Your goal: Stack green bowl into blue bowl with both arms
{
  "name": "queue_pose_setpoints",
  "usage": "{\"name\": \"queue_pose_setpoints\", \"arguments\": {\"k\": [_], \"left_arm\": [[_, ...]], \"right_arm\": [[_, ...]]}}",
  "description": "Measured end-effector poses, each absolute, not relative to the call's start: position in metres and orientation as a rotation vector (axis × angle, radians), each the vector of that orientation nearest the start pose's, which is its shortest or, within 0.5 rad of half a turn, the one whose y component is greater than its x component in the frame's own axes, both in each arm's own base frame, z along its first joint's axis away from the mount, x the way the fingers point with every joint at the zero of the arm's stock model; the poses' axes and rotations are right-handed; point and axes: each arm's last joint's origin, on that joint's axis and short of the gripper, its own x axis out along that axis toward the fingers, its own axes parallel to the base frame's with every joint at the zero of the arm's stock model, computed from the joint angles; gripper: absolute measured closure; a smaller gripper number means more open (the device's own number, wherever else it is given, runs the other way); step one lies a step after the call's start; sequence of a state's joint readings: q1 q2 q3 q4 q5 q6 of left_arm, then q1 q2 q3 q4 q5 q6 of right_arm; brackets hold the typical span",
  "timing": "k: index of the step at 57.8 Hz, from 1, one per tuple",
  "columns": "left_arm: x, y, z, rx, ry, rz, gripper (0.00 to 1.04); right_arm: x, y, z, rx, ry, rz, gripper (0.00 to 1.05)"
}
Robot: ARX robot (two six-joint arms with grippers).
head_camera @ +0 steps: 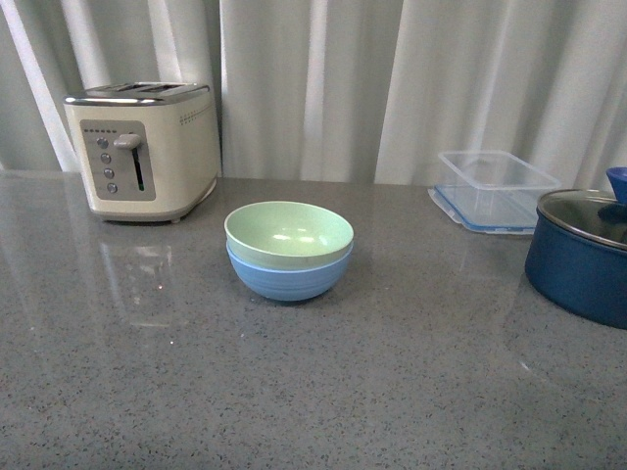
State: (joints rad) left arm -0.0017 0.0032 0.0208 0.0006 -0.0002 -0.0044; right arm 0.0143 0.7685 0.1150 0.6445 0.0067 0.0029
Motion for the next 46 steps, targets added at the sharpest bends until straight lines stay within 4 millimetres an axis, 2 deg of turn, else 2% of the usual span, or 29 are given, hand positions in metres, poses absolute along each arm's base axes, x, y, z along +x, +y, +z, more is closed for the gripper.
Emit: {"name": "queue_pose_setpoints", "arguments": {"k": [23, 29, 46], "left_arm": [[0.097, 0.0, 0.17, -0.004, -0.018, -0.002, 0.07], [0.097, 0.0, 0.17, -0.004, -0.018, -0.002, 0.07], [0.097, 0.0, 0.17, -0.004, -0.018, -0.002, 0.07]], "right_arm": [[0.136, 0.0, 0.175, 0.003, 0.007, 0.001, 1.04], [0.132, 0.0, 0.166, 0.003, -0.001, 0.0, 1.04], [0.122, 0.0, 0.168, 0.003, -0.006, 0.001, 1.04]]}}
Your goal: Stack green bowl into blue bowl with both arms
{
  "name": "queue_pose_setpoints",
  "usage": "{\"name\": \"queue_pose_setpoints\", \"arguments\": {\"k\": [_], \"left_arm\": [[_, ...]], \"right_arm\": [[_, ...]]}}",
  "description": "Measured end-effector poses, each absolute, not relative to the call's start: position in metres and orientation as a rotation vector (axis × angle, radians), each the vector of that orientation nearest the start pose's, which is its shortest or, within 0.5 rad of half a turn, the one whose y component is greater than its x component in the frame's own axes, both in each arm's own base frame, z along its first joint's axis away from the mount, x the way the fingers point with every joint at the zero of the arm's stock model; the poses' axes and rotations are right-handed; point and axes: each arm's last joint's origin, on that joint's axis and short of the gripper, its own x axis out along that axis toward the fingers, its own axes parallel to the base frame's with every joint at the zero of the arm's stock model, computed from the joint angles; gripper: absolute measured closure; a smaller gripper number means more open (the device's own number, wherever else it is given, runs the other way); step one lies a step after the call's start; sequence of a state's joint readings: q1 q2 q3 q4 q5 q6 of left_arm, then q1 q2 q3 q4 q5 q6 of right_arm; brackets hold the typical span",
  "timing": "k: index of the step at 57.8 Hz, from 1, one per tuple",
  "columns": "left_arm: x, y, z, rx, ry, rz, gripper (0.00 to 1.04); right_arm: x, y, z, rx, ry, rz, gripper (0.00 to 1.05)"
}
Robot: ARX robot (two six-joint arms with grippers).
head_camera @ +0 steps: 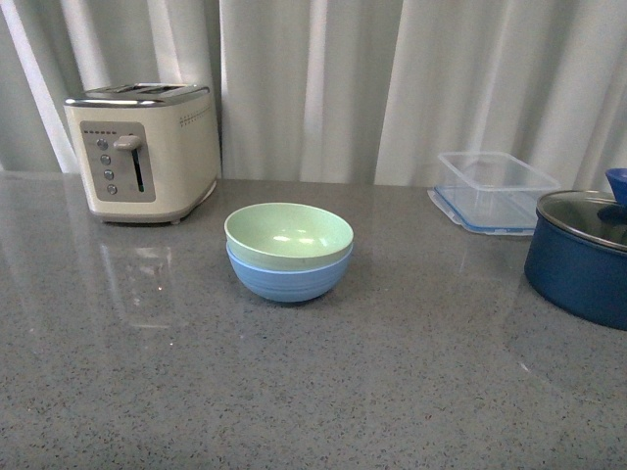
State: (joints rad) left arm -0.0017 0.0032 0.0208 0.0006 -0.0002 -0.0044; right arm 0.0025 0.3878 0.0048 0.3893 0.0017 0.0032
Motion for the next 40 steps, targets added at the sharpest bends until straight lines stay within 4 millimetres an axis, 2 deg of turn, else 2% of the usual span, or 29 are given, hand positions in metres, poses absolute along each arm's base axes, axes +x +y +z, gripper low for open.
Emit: {"name": "queue_pose_setpoints", "arguments": {"k": [40], "left_arm": [[0.097, 0.0, 0.17, -0.004, -0.018, -0.002, 0.07]], "right_arm": [[0.105, 0.0, 0.166, 0.003, 0.01, 0.001, 1.04]]}}
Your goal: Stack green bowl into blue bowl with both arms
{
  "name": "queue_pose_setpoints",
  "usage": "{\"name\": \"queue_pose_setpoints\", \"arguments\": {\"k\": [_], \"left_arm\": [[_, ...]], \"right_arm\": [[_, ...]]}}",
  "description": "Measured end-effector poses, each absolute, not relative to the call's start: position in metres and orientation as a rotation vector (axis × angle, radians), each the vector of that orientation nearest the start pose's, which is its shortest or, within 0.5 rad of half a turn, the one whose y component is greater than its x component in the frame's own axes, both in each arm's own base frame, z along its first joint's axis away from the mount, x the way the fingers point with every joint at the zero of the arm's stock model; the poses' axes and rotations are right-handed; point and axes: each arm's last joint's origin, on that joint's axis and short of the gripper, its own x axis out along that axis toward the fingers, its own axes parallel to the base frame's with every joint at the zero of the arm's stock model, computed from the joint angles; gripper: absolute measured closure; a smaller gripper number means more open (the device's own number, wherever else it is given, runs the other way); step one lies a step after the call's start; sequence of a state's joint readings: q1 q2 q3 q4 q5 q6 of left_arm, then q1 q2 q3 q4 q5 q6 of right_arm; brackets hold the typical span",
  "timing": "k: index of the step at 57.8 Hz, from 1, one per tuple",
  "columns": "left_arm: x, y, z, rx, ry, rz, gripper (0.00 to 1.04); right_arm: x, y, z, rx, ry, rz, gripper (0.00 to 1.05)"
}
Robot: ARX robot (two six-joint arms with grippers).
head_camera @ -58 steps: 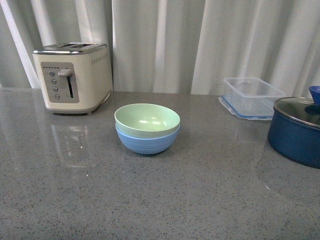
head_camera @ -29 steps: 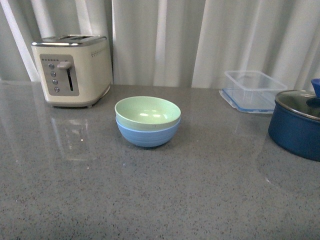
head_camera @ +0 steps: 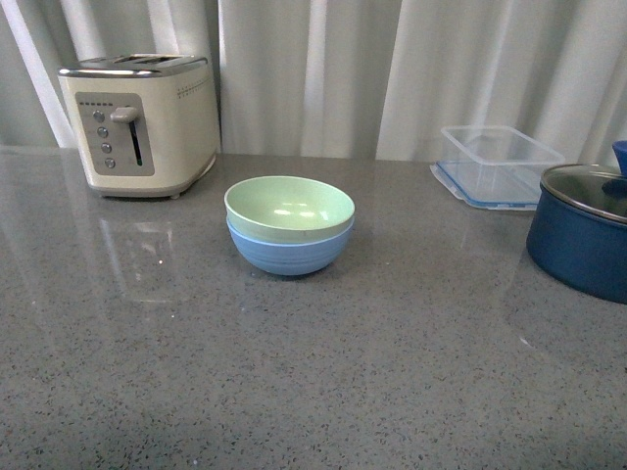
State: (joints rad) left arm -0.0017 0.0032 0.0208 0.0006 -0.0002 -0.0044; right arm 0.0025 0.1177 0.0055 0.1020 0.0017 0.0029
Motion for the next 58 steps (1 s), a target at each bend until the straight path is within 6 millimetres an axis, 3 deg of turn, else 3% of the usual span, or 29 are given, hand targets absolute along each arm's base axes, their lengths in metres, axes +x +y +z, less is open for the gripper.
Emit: {"name": "queue_pose_setpoints", "arguments": {"k": [41, 58], "left_arm": [[0.0966, -0.0002, 0.1704, -0.004, -0.018, -0.002, 0.07], [0.0966, -0.0002, 0.1704, -0.004, -0.018, -0.002, 0.07]], "right_arm": [[0.0976, 0.0002, 0.1651, 0.002, -0.002, 0.003, 1.03], [0.0976, 0.0002, 0.1651, 0.002, -0.002, 0.003, 0.53]]}}
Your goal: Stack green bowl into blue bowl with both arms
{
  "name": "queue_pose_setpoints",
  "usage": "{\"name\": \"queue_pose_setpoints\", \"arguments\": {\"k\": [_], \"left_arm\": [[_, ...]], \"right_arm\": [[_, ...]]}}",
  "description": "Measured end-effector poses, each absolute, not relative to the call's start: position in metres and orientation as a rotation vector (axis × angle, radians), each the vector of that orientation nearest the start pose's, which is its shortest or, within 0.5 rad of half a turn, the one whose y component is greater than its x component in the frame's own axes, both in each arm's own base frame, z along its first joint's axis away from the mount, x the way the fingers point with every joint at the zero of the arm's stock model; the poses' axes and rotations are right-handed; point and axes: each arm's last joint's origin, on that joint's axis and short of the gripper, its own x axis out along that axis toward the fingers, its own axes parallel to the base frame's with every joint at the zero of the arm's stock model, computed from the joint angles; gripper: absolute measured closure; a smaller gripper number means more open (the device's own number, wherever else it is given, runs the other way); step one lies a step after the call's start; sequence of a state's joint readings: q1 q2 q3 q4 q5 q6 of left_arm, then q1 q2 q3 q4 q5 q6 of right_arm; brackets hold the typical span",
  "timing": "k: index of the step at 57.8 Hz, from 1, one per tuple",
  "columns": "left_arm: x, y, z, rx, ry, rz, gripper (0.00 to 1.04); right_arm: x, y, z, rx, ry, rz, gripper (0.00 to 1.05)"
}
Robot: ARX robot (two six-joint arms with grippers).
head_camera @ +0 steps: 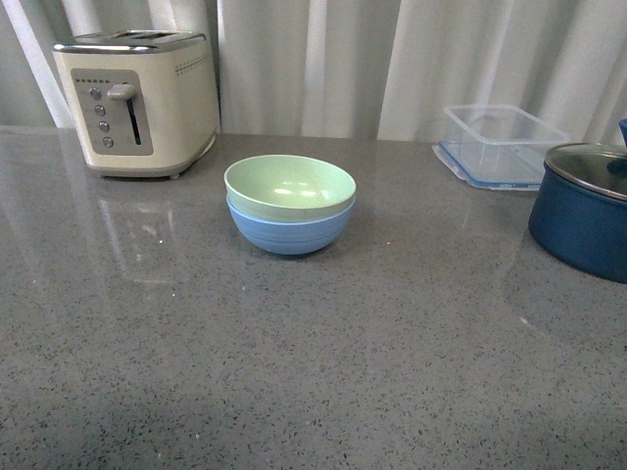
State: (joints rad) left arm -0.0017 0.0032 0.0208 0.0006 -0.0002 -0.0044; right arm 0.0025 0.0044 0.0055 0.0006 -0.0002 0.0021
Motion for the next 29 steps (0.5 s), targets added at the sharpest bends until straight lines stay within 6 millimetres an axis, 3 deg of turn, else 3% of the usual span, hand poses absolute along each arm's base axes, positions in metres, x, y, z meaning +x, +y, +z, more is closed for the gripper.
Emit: {"name": "queue_pose_setpoints", "arguments": {"k": [16, 29], "left_arm": [[0.0966, -0.0002, 0.1704, -0.004, -0.018, -0.002, 0.07], [0.0966, -0.0002, 0.1704, -0.004, -0.018, -0.002, 0.07]], "right_arm": [[0.0976, 0.0003, 0.1651, 0.002, -0.002, 0.003, 0.09], [0.0976, 0.0003, 0.1651, 0.002, -0.002, 0.003, 0.1]]}}
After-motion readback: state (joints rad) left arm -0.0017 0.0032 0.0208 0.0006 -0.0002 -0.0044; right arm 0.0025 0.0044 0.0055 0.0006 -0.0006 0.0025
